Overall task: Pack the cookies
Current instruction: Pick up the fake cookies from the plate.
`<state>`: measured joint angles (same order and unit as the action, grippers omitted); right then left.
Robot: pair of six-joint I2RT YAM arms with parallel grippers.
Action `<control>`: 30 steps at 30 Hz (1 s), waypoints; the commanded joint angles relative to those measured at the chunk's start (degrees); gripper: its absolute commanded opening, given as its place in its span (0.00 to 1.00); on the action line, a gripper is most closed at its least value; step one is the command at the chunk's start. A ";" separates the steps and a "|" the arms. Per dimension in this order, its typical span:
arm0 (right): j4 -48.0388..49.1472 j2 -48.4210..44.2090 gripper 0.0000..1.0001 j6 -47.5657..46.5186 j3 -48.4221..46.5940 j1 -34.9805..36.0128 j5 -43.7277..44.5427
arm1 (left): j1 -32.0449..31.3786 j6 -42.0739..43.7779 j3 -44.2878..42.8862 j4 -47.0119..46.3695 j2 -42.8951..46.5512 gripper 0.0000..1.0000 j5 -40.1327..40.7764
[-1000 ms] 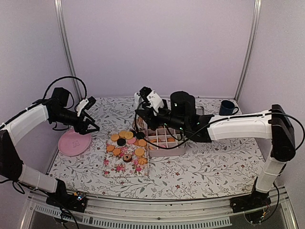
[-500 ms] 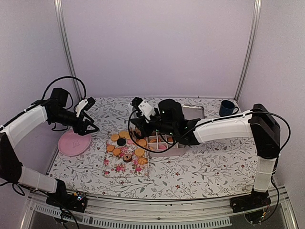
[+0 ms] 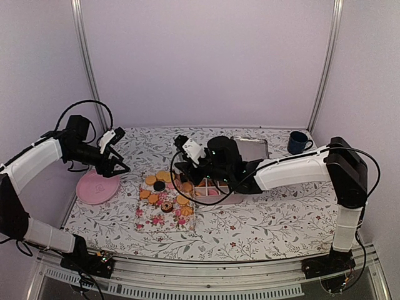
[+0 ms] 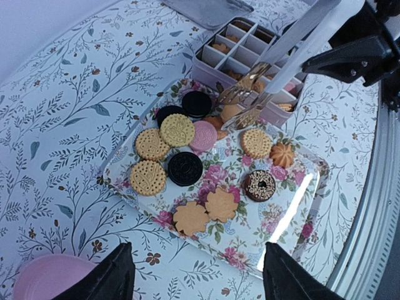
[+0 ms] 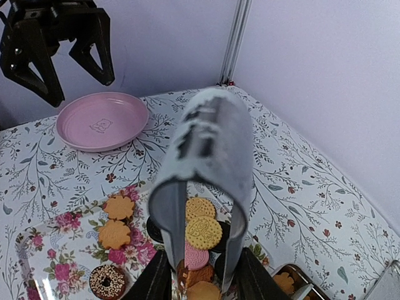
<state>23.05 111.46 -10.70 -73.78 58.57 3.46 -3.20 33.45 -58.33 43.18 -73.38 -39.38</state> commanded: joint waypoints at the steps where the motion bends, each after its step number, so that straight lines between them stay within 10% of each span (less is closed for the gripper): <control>1: 0.12 -1.31 0.36 -0.60 1.30 0.42 1.80 | 0.18 0.48 0.10 0.33 0.17 0.71 -0.68; 20: -0.88 3.50 0.38 -0.17 -2.10 0.45 0.95 | 0.13 0.58 0.16 0.32 0.22 0.70 -0.91; 30: -0.97 2.06 0.09 1.00 -3.59 0.36 -1.09 | 0.15 0.39 -0.56 0.58 0.08 0.71 -0.99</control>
<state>21.85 113.56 -10.94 -75.16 58.87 3.62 -3.20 33.43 -58.33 43.20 -73.38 -39.55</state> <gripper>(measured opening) 0.221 0.705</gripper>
